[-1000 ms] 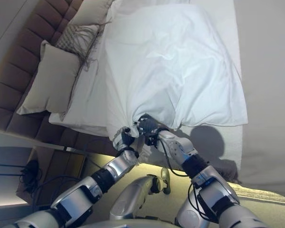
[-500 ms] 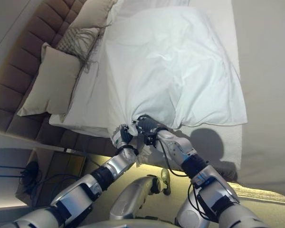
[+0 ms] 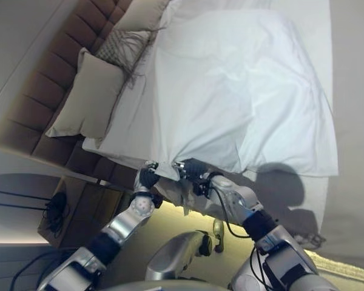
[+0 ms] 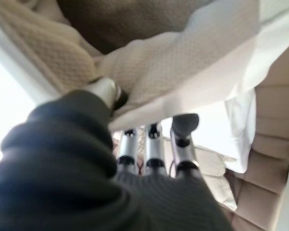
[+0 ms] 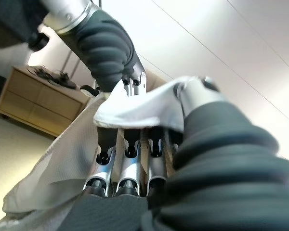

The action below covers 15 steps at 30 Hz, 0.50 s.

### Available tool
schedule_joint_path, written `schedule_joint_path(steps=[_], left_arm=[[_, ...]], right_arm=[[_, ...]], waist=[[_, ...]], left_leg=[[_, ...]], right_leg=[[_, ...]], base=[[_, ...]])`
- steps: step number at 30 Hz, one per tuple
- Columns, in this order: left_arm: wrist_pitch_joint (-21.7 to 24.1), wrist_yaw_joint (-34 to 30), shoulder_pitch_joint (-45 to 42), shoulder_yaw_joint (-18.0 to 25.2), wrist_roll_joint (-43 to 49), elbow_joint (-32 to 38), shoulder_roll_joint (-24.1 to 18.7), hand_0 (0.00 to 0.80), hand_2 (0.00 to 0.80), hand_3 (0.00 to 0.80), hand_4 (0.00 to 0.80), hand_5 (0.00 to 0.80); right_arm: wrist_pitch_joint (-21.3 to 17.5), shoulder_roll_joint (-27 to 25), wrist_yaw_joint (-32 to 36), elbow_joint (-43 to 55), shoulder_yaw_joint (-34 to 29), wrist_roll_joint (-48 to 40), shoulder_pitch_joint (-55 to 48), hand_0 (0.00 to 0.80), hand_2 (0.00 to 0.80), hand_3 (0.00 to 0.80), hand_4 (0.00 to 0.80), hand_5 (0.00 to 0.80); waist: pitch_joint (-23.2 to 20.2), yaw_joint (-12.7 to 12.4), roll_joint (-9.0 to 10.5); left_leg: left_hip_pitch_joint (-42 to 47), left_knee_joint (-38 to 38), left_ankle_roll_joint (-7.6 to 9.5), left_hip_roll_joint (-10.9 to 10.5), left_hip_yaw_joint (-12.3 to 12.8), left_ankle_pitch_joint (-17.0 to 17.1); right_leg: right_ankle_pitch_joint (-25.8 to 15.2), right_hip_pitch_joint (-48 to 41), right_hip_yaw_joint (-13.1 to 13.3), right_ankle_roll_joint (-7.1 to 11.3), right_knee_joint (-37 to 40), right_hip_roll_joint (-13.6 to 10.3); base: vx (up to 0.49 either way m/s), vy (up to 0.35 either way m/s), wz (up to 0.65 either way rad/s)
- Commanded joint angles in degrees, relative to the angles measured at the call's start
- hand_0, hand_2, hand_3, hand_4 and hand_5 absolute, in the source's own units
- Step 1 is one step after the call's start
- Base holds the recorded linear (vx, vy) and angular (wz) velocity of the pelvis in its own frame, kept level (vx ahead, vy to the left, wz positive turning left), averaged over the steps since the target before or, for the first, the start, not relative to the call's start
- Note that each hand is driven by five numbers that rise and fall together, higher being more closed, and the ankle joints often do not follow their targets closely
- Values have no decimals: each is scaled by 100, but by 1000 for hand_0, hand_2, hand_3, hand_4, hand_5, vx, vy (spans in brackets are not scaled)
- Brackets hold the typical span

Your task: Make the bed neatly

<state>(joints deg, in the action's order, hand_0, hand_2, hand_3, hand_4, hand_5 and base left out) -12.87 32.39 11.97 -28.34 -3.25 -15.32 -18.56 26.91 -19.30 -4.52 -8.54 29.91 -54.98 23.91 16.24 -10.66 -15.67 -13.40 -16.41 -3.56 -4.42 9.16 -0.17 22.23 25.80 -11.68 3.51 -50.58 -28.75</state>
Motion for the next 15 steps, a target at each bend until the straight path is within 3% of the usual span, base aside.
schedule_joint_path(steps=[1,8,15], left_arm=[[233,-354,-337,1390,301,-26,-1486,800,800,800,800,800],[203,-779,-761,1961,410,76,-1664,800,800,800,800,800],[333,-654,-1415,2528,715,112,-1773,800,800,800,800,800]], right_arm=[[181,78,22,492,-237,-485,-420,0,0,0,0,0],[135,-149,-2,650,-432,-807,-950,0,0,0,0,0],[-509,-557,336,615,-1102,-924,-1847,0,0,0,0,0]], waist=[[-482,-237,224],[-679,-385,430],[-813,-399,665]], left_leg=[[-147,-306,354,50,-228,82],[163,-36,336,129,-312,104],[457,340,323,193,-418,159]], right_leg=[[-2708,-674,-37,458,2364,-363],[-2713,-1181,-268,528,2674,-294],[-2743,-1588,-443,623,2980,-167]], base=[[23,-85,6],[22,-102,4],[35,-90,-4]])
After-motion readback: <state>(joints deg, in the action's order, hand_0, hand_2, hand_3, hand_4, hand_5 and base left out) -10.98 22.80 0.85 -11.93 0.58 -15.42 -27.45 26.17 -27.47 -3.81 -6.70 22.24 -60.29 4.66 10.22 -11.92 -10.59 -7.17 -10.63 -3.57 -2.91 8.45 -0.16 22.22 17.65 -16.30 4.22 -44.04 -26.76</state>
